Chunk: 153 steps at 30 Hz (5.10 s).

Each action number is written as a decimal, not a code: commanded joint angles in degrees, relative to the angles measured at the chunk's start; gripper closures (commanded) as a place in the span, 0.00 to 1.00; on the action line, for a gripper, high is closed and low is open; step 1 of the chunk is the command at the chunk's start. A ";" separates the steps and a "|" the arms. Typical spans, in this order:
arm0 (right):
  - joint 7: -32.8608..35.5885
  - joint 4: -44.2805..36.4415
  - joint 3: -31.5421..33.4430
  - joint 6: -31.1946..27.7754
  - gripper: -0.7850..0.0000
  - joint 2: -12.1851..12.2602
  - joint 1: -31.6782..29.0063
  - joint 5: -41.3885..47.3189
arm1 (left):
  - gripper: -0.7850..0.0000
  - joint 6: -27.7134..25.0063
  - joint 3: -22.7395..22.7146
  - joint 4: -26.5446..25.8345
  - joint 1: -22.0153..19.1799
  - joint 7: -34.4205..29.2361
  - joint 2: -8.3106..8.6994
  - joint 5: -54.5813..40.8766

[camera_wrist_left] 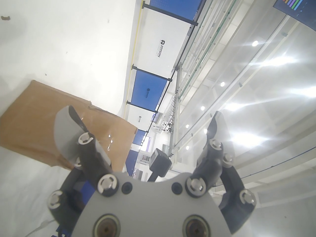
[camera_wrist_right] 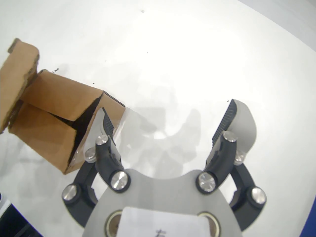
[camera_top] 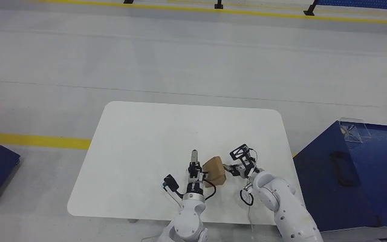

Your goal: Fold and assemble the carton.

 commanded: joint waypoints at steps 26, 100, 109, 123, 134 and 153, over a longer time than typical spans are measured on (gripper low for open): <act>-3.74 -13.41 3.26 9.32 0.00 -0.13 -7.49 3.65 | 0.00 17.81 -4.50 -9.66 1.25 -28.94 4.83 36.52; 3.30 -3.89 2.54 5.24 0.00 -0.29 -2.78 10.43 | 0.50 23.10 -2.00 2.59 -5.26 -36.37 5.07 28.94; 3.40 -3.37 2.25 5.43 0.00 -0.31 -2.40 10.54 | 0.52 24.17 -1.50 3.44 -5.65 -36.12 4.98 28.75; 0.58 -4.98 5.04 2.53 0.00 -0.19 -3.59 18.50 | 0.52 24.28 -1.46 4.12 -5.89 -35.48 4.99 28.49; 4.69 -4.54 2.92 2.39 0.00 -0.01 -2.96 14.87 | 0.48 24.36 -1.79 3.04 -5.27 -35.98 5.29 28.80; 4.12 -2.93 4.01 6.02 0.00 -0.07 -1.95 18.06 | 0.00 15.94 -1.75 -3.46 -1.60 -33.03 6.57 35.51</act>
